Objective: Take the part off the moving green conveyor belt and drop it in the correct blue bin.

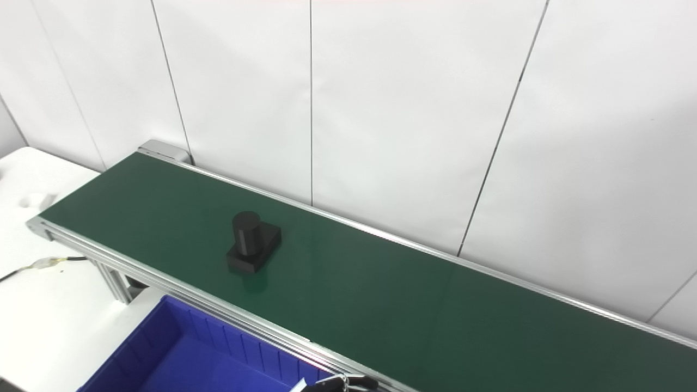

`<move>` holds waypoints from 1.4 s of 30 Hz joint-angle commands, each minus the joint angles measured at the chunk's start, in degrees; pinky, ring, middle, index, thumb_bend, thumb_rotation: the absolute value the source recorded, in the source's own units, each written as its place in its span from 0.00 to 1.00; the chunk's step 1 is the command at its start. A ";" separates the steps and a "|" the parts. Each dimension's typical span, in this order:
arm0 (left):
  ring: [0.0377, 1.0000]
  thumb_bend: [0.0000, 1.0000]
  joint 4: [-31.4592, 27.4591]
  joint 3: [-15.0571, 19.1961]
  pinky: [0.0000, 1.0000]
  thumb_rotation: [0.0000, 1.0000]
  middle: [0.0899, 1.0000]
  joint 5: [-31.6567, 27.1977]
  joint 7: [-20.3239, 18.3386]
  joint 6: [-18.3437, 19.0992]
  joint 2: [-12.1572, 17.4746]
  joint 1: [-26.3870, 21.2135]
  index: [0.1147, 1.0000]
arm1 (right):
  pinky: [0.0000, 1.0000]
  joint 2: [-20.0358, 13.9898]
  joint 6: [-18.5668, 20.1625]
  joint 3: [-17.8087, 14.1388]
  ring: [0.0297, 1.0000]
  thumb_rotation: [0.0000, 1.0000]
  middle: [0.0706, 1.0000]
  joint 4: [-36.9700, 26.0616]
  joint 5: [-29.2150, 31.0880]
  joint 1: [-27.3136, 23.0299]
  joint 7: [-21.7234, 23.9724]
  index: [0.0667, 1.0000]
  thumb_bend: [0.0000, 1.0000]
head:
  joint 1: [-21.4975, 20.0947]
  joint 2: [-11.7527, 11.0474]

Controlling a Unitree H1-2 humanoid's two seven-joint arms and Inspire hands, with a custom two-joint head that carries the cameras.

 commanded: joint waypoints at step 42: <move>0.65 0.75 0.85 0.50 0.56 0.72 0.68 -1.18 -0.61 -2.55 -0.31 -2.50 0.75 | 0.74 9.12 19.44 5.63 0.80 0.23 0.80 10.80 -6.92 -33.26 0.67 0.81 0.62 | -4.44 0.38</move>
